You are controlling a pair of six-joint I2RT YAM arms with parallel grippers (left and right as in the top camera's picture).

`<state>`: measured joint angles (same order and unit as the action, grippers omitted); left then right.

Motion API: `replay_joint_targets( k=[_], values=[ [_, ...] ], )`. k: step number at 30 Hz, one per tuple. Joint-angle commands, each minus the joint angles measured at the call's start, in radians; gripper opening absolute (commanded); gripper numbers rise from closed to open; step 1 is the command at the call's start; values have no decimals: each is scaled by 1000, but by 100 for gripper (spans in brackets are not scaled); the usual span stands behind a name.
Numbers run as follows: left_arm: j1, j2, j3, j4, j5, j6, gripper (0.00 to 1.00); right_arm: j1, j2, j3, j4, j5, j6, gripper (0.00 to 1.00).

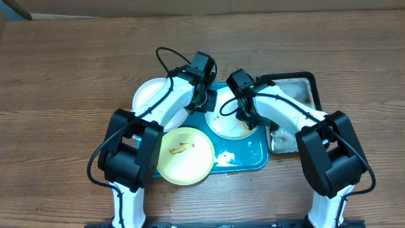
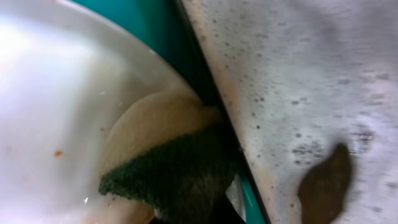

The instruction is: Clean dirty plates on tray and stack at the side

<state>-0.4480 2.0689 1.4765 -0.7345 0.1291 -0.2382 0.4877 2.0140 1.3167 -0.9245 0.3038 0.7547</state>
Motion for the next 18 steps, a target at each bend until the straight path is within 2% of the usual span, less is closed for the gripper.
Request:
replay_joint_targets(
  k=[1, 14, 18],
  values=[
    [0, -12, 27, 2, -6, -12, 4, -53, 146, -105, -69, 176, 61, 4],
    [0, -12, 27, 5, -6, -12, 4, -87, 146, -103, -57, 156, 45, 4],
    [0, -12, 27, 8, -6, -12, 4, -87, 146, -103, 37, -7, -135, 4]
  ],
)
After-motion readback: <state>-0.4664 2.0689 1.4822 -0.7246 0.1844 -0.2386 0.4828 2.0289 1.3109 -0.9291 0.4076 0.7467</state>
